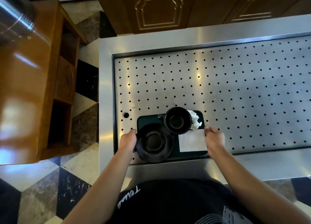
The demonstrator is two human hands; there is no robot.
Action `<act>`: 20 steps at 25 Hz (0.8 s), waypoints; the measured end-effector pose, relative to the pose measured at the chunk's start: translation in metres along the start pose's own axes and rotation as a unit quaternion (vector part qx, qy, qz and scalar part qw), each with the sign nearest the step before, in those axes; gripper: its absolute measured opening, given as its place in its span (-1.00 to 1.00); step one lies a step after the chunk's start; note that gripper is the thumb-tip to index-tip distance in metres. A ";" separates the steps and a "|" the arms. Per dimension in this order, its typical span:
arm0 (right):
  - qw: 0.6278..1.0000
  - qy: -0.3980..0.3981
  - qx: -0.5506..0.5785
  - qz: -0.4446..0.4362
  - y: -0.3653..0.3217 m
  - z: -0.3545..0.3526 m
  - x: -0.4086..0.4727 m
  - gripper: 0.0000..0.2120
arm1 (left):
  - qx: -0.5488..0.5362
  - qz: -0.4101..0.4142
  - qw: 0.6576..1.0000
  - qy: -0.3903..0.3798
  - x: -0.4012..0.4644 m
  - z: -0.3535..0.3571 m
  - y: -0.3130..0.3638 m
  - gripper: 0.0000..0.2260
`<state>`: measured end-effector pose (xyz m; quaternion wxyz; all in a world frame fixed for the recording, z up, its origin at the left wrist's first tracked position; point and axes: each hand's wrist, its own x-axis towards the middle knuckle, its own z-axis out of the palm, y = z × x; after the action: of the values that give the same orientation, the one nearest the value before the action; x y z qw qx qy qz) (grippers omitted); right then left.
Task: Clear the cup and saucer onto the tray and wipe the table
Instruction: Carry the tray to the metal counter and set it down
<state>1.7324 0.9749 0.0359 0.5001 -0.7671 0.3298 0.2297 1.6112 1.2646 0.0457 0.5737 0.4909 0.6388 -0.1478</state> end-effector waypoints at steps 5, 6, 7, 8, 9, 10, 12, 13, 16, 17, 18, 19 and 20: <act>0.999 0.019 -0.048 -0.001 0.004 0.000 0.003 -0.69 | 0.006 0.003 1.000 0.001 0.003 -0.001 -0.002 -0.70; 0.998 0.020 -0.057 0.001 0.003 0.000 0.003 -0.69 | 0.007 0.005 1.000 0.002 0.003 -0.001 -0.002 -0.71; 0.998 0.019 -0.065 0.003 0.003 0.000 0.003 -0.70 | 0.008 0.007 1.000 0.003 0.003 0.000 -0.003 -0.72; 0.997 0.015 -0.076 0.006 0.001 0.000 0.002 -0.69 | 0.009 0.010 1.000 0.004 0.003 0.000 -0.004 -0.72; 0.996 0.014 -0.087 0.010 0.001 0.000 0.002 -0.69 | 0.011 0.012 1.000 0.004 0.003 0.001 -0.005 -0.72; 0.995 0.014 -0.097 0.012 0.000 0.000 0.003 -0.70 | 0.011 0.013 1.000 0.004 0.003 0.001 -0.006 -0.72; 0.993 0.013 -0.117 0.007 -0.002 -0.001 0.001 -0.71 | 0.012 0.012 1.000 0.001 0.001 0.000 -0.009 -0.73; 0.992 0.010 -0.125 0.003 -0.002 -0.002 0.000 -0.71 | 0.012 0.012 1.000 0.001 0.000 0.001 -0.011 -0.73; 0.991 0.004 -0.136 -0.001 -0.002 -0.006 -0.002 -0.71 | 0.006 0.009 1.000 0.000 -0.005 0.001 -0.014 -0.74; 0.990 0.003 -0.138 -0.002 -0.001 -0.007 -0.003 -0.69 | 0.003 0.009 1.000 0.001 -0.007 0.001 -0.014 -0.74; 0.990 0.001 -0.139 -0.002 0.000 -0.008 -0.004 -0.68 | 0.002 0.009 1.000 0.001 -0.008 0.001 -0.015 -0.74; 0.990 -0.001 -0.139 -0.001 0.000 -0.009 -0.005 -0.68 | 0.002 0.009 1.000 0.000 -0.010 0.001 -0.015 -0.74; 0.990 -0.002 -0.138 0.000 0.000 -0.009 -0.005 -0.68 | 0.001 0.010 1.000 -0.001 -0.010 0.001 -0.016 -0.73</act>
<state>1.7290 0.9680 0.0430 0.3906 -0.8280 0.2937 0.2747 1.5978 1.2520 0.0487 0.5753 0.4977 0.6332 -0.1427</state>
